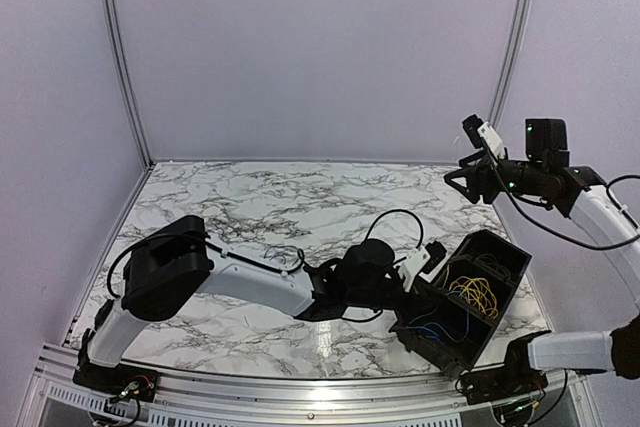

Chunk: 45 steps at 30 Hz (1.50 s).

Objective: Untangle the cables

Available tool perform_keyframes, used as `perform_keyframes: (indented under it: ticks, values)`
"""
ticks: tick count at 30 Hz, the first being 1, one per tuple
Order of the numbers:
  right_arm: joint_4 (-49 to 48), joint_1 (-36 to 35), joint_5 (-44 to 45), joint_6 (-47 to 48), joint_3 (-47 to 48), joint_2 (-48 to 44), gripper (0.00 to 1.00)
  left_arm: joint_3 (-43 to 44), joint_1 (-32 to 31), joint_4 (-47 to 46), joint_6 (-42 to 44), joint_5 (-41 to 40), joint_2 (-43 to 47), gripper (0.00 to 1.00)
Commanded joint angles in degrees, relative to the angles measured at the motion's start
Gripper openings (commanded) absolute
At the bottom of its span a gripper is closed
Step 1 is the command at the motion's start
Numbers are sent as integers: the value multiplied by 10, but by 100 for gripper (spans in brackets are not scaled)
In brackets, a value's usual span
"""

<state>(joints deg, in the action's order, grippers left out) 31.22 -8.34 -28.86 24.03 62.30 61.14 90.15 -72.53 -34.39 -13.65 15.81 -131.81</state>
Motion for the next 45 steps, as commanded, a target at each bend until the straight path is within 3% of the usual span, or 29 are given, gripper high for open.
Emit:
perform_keyframes:
  ticks: [1, 8, 14, 19, 21, 26, 33, 45]
  values:
    - [-143, 29, -33, -90, -25, 25, 65, 65, -19, 29, 28, 6, -45, 0]
    - [-153, 37, -79, -66, -72, 3, 65, 136, -36, 84, 55, 30, -87, 0]
    - [-155, 38, -107, -54, -84, 5, 65, 73, -35, 99, 85, -12, -21, 26]
    - [-146, 37, -130, -43, -84, 4, 65, -59, -27, 102, 120, -100, 90, 46]
    - [-147, 38, -138, -39, -90, 4, 65, -116, -20, 103, 124, -133, 140, 49]
    - [-147, 38, -148, -30, -101, 8, 65, -239, 13, 115, 92, -223, 260, 54]
    - [-140, 38, -157, -12, -105, 14, 64, -312, 87, 269, -49, -386, 335, 50]
    - [-136, 38, -186, -2, -110, 29, 65, -439, 100, 423, -68, -417, 442, 59]
